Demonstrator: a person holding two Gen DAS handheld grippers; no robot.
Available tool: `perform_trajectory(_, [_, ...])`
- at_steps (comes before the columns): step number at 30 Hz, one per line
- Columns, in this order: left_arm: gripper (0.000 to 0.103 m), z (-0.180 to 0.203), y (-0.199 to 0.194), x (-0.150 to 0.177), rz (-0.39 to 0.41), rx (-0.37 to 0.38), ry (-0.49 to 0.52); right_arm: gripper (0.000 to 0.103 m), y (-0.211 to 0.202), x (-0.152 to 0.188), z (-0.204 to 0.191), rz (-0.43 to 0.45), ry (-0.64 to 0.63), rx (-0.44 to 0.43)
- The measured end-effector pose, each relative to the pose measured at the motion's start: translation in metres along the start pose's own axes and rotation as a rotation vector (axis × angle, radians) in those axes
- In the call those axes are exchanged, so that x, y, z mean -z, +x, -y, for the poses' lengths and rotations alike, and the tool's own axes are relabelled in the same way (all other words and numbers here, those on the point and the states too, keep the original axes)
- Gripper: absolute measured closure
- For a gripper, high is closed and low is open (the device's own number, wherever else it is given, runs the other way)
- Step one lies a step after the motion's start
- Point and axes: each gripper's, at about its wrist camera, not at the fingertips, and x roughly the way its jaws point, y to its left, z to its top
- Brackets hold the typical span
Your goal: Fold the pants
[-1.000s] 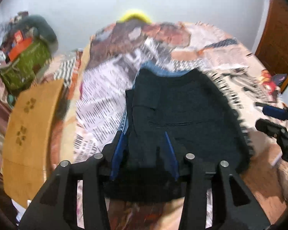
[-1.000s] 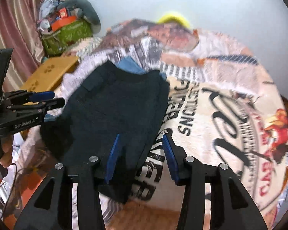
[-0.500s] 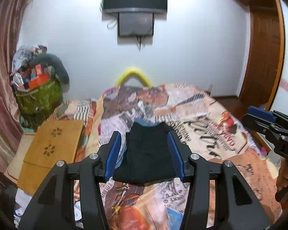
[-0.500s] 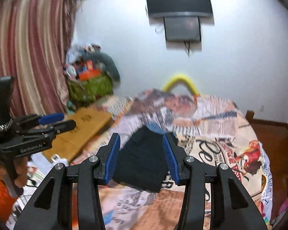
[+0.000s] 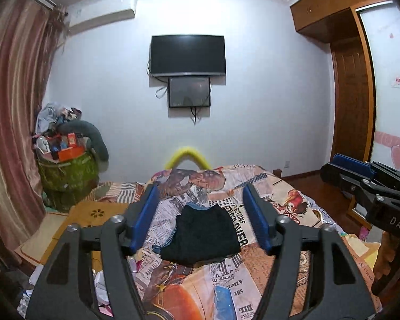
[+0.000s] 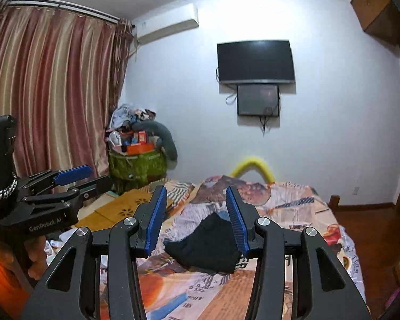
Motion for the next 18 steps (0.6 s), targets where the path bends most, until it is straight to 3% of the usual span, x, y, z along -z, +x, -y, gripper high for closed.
perform_trajectory(1, [0.021,0.001,-0.006,0.0,0.012,-0.003,0.003,0.058,-0.003,0.001,-0.002,0.006,-0.001,0.005])
perform_trajectory(3, [0.012,0.004,-0.015,0.001,0.036,-0.006,0.01,0.038,-0.008,0.003,-0.004,0.018,0.007,0.015])
perform_trajectory(6, [0.002,0.004,-0.027,0.001,0.062,-0.004,0.015,0.027,-0.011,0.005,-0.005,0.034,0.014,0.035])
perform_trajectory(10, [0.0,0.002,-0.034,0.002,0.077,-0.003,-0.004,0.012,-0.014,0.004,-0.006,0.034,0.021,0.063])
perform_trajectory(12, [0.0,0.001,-0.037,0.004,0.079,-0.003,-0.013,0.0,-0.016,0.005,-0.008,0.037,0.023,0.074])
perform_trajectory(18, [0.0,0.001,-0.038,0.008,0.081,-0.015,-0.019,0.0,-0.017,0.008,-0.01,0.042,0.021,0.095])
